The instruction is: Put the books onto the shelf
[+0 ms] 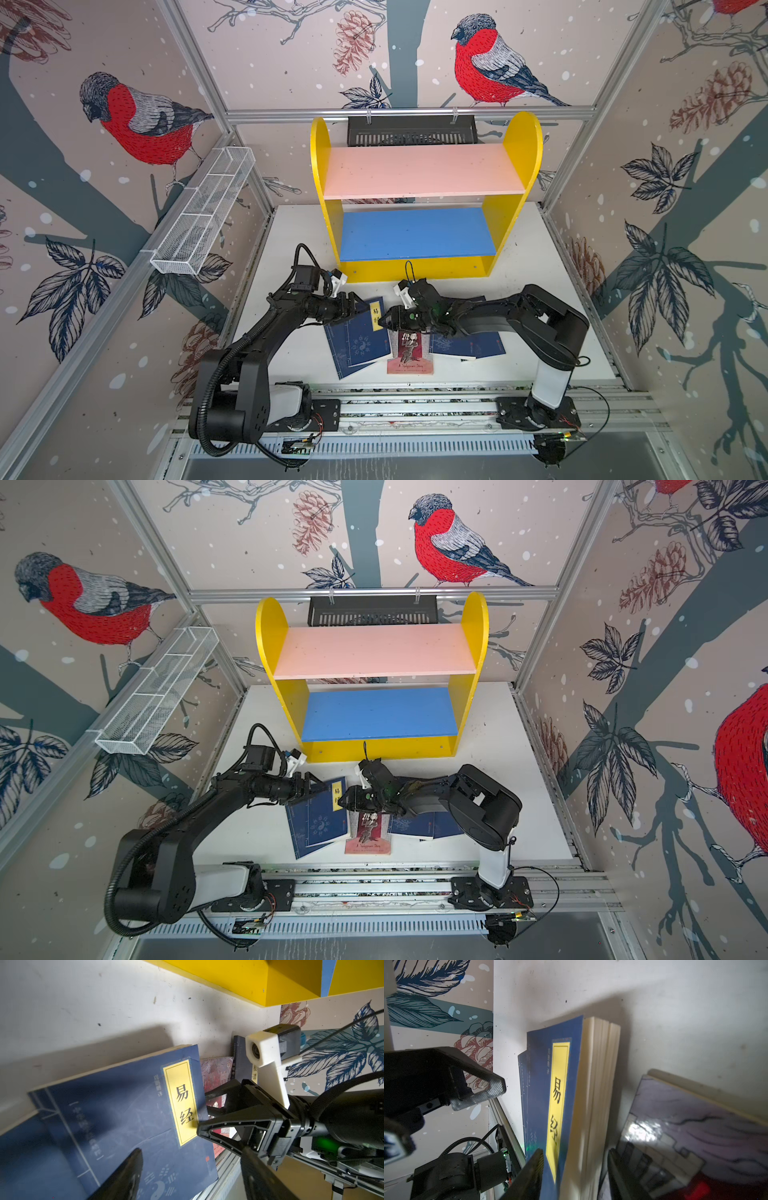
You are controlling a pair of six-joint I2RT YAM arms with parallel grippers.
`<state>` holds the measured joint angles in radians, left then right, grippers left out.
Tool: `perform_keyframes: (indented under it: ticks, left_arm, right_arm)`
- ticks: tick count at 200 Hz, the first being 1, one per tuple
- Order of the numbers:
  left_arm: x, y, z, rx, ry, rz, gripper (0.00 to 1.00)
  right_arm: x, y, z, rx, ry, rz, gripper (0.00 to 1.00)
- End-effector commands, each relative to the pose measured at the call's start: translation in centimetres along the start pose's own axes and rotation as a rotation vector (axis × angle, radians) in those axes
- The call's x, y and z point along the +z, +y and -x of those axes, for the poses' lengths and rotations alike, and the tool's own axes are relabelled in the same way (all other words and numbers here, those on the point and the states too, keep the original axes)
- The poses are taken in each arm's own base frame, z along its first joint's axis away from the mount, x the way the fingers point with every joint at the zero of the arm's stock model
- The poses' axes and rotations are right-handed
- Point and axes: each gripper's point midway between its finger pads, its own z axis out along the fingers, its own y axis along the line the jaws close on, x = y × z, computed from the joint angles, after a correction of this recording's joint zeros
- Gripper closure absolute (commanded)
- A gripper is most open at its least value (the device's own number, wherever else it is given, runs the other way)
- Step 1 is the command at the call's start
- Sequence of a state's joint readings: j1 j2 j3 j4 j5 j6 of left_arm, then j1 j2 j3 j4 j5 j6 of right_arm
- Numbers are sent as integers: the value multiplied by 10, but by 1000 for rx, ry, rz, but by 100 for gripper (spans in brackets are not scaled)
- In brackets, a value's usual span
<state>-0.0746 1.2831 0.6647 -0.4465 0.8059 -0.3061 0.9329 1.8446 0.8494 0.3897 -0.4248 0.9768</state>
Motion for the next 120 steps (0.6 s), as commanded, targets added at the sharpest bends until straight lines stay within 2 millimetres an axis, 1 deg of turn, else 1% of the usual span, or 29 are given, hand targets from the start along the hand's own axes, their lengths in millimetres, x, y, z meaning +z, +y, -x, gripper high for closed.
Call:
perform_keyframes:
  ticks: [1, 15, 60, 79, 120]
  left_arm:
    - [-2, 19, -5, -46, 11, 95, 25]
    - [-2, 28, -6, -68, 10, 137, 25]
    - [2, 39, -10, -107, 30, 167, 25]
    - [7, 43, -14, -125, 48, 160, 25]
    - [10, 46, -16, -139, 61, 164, 26]
  right_arm:
    - [2, 0, -1, -25, 14, -5, 50]
    - [3, -1, -1, -26, 17, -10, 50]
    - [2, 0, -2, -24, 18, -4, 51]
    - [2, 2, -1, -28, 18, 6, 51]
    - [2, 2, -1, -25, 18, 3, 51]
